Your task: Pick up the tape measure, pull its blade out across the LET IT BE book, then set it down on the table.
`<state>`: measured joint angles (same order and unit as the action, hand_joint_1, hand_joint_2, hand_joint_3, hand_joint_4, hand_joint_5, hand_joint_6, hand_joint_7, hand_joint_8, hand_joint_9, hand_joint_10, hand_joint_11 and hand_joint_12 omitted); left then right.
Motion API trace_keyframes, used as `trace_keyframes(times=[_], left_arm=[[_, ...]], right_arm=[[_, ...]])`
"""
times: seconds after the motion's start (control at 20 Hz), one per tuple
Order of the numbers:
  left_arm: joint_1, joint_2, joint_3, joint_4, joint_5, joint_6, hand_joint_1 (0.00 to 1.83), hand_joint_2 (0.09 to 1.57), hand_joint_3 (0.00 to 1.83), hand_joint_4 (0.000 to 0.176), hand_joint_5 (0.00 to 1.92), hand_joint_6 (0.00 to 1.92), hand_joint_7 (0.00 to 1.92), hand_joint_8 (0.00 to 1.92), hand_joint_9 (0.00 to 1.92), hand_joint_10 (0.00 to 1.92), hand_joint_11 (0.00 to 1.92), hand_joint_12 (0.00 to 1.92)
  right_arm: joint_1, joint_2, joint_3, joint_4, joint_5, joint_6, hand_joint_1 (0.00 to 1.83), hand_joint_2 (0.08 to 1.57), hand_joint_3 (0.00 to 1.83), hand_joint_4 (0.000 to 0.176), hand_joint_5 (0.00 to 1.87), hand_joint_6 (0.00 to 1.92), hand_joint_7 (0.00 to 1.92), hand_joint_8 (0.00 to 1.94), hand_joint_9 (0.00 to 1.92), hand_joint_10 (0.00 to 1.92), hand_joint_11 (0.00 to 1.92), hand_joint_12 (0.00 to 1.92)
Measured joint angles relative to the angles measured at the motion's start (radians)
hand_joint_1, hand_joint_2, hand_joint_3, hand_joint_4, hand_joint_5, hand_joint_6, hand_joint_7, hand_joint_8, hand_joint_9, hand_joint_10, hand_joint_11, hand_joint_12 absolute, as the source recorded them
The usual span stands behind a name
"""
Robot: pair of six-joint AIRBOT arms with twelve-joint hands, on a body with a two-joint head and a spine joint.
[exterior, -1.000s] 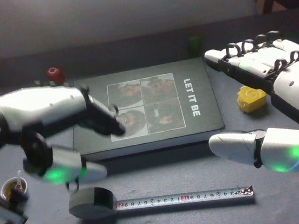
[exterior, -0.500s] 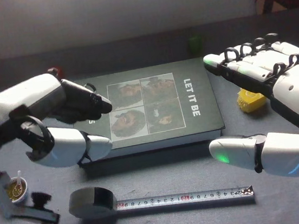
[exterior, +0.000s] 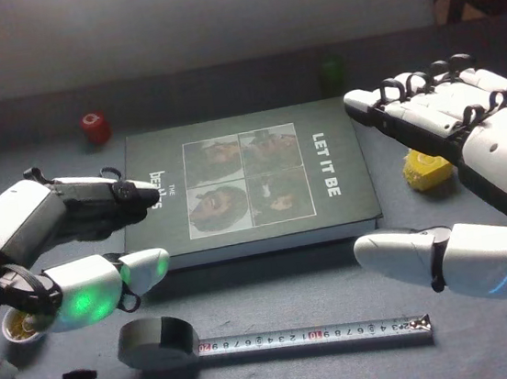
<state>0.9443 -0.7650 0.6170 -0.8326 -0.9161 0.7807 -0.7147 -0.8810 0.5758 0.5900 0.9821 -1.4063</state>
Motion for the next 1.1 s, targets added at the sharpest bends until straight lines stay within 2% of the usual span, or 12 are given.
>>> trace_keyframes(times=[0.25, 0.5, 0.8, 0.9, 1.1], left_arm=[[0.143, -0.054, 0.000, 0.076, -0.187, -0.071, 1.01, 1.07, 0.00, 0.000, 0.66, 0.00, 0.71, 0.00, 0.62, 0.00, 0.41, 0.49], [0.216, -0.090, 0.011, 0.176, -0.240, -0.082, 1.01, 1.07, 0.00, 0.000, 0.67, 0.00, 0.71, 0.00, 0.62, 0.00, 0.41, 0.49], [0.284, -0.122, 0.039, 0.211, -0.284, -0.102, 1.01, 1.07, 0.00, 0.000, 0.67, 0.00, 0.71, 0.00, 0.62, 0.00, 0.41, 0.49], [0.299, -0.137, 0.051, 0.249, -0.293, -0.102, 1.00, 1.08, 0.00, 0.000, 0.67, 0.00, 0.71, 0.00, 0.62, 0.00, 0.41, 0.49], [0.318, -0.151, 0.075, 0.265, -0.314, -0.101, 1.00, 1.08, 0.00, 0.000, 0.67, 0.00, 0.70, 0.00, 0.62, 0.00, 0.40, 0.49]], right_arm=[[0.000, 0.000, 0.000, 0.000, 0.000, 0.000, 0.16, 1.04, 0.00, 0.053, 0.10, 0.00, 0.15, 0.00, 0.11, 0.00, 0.00, 0.52], [0.000, 0.000, 0.000, 0.001, 0.000, 0.000, 0.15, 1.05, 0.00, 0.053, 0.09, 0.00, 0.15, 0.00, 0.11, 0.00, 0.00, 0.51], [0.000, -0.006, 0.000, -0.002, 0.001, 0.004, 0.12, 1.06, 0.00, 0.052, 0.08, 0.00, 0.14, 0.00, 0.10, 0.00, 0.00, 0.52], [0.000, -0.006, 0.000, -0.001, 0.002, 0.006, 0.12, 1.06, 0.00, 0.052, 0.09, 0.00, 0.13, 0.00, 0.10, 0.00, 0.00, 0.53], [0.000, -0.006, 0.000, -0.004, 0.005, 0.008, 0.13, 1.06, 0.00, 0.053, 0.08, 0.00, 0.13, 0.00, 0.10, 0.00, 0.00, 0.50]])
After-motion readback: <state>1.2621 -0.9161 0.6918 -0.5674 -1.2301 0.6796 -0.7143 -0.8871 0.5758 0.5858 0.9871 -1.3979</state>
